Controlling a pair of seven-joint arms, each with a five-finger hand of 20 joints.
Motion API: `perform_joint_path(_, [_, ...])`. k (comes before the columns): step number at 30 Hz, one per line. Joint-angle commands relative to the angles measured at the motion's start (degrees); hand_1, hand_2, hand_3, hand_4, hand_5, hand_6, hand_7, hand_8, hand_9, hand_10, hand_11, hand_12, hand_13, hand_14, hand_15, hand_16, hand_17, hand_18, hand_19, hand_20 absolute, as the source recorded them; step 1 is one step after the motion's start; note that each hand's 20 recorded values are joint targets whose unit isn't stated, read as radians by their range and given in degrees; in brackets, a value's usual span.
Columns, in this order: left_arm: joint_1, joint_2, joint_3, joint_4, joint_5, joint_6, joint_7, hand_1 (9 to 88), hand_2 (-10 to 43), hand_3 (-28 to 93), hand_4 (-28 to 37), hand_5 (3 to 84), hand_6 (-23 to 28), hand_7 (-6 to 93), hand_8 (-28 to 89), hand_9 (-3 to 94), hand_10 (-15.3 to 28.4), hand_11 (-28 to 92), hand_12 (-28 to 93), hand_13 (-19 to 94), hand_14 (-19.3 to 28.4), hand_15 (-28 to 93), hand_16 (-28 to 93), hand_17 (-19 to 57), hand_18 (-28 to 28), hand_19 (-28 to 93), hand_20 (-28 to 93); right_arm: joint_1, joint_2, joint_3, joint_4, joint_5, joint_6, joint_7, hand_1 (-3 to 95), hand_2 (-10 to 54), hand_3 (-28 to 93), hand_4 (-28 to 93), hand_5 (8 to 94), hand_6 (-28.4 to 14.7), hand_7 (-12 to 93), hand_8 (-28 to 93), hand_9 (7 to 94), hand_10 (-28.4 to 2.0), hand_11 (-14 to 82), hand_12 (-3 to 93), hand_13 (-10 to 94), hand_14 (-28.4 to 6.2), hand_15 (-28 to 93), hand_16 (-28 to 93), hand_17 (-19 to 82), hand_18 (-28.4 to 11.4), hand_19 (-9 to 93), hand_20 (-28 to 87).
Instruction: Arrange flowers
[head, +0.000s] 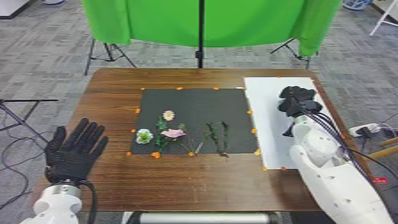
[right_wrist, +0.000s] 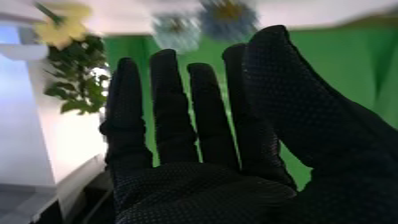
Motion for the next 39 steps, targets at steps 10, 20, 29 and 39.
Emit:
perform_joint_path(10, [1.0,-0.83,0.19,-0.28,-1.35,1.01,-0.28,26.1,13.3,75,-28.3,44.7,9.4,13.3,-11,40.2,14.6,22,11,33,13.6,30,-5,-5.8,13.4,32,12,-0.4,0.0,-2.8,-4.5,3.3,2.6,2.1,61.6,-9.5,67,-28,77.5,3.0,25,-2,83.1,-9.5,9.1,38.0,64,-7.1,46,43,25,-19.8,76,41])
perform_joint_path(20, [1.3,-0.38,-0.30,-0.45,-1.77,1.03,0.28,25.9,13.2,75,-28.3,45.0,9.5,13.4,-11,40.3,14.7,23,11,33,13.6,30,-5,-5.9,13.4,32,12,0.7,-0.7,-13.1,-17.4,9.8,1.1,-7.3,61.2,-9.5,69,-28,77.9,2.5,24,-1,83.5,-9.9,9.3,39.5,64,-7.6,48,43,25,-20.3,76,43])
perform_joint_path(29, [0.2,-0.50,0.31,-0.27,-1.51,1.92,-0.80,25.9,13.4,75,-28.3,45.3,9.5,13.9,-11,40.5,14.8,23,10,33,13.6,31,-6,-5.9,13.4,32,12,0.5,-4.7,-18.9,-14.4,8.0,-3.4,-10.6,61.6,-9.5,69,-28,77.2,2.5,23,-1,82.7,-10.0,8.2,38.6,63,-7.4,47,43,25,-20.1,76,43])
perform_joint_path(39, [0.6,-0.63,-0.90,-0.26,-1.59,2.61,-2.27,25.9,14.5,75,-28.3,45.5,9.5,14.4,-11,40.8,14.9,24,10,33,13.7,31,-6,-6.1,13.4,33,12,-2.7,-5.1,-19.6,-16.2,9.8,-6.1,-7.8,61.3,-9.5,69,-28,73.7,1.8,18,-2,78.6,-10.2,5.3,32.3,62,-7.1,40,41,24,-19.7,75,42])
